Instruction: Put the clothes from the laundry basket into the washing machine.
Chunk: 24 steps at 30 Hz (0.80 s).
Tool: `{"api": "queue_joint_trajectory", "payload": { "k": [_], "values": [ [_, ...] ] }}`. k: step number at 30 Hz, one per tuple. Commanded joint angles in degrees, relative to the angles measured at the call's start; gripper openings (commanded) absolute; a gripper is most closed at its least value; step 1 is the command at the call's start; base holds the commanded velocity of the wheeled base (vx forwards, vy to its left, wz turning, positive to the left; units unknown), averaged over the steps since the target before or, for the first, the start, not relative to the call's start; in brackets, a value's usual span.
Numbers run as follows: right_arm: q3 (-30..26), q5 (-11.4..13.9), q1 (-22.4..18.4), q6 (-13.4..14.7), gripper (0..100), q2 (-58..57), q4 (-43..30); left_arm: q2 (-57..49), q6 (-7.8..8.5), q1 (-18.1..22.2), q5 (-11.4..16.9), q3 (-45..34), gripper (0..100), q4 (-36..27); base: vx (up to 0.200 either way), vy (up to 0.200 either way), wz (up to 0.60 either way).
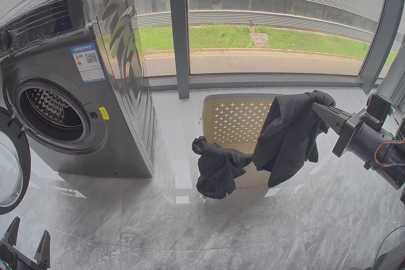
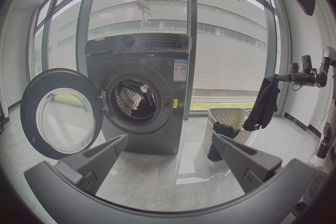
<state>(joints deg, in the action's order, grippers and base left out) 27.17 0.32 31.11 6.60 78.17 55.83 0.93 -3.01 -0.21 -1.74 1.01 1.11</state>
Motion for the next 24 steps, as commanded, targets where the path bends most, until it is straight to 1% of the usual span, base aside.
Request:
{"api": "queue_joint_trajectory", "payload": {
  "k": [1,3,11,15,24],
  "values": [
    [-0.10,0.47,1.67,0.00,0,-0.29,0.68,-0.84,-0.07,-0.06,-0.01,-0.92,100,0.03,0.000,0.200,0.00],
    [-0.10,1.09,2.82,0.08,0,-1.09,1.03,-0.84,0.02,0.03,-0.01,-0.92,100,0.03,0.000,0.200,0.00],
    [-0.45,1.62,3.08,0.17,0,-0.73,1.21,-0.84,-0.07,0.03,0.16,-0.92,100,0.03,0.000,0.200,0.00],
    [-0.45,2.67,3.08,0.35,0,-0.65,1.30,-0.84,-0.15,-0.06,0.25,-0.92,100,0.03,0.000,0.200,0.00],
    [-0.28,2.85,3.17,0.52,0,-0.65,1.65,-0.84,-0.15,-0.06,0.25,-0.92,100,0.03,0.000,0.200,0.00]
  ]
}}
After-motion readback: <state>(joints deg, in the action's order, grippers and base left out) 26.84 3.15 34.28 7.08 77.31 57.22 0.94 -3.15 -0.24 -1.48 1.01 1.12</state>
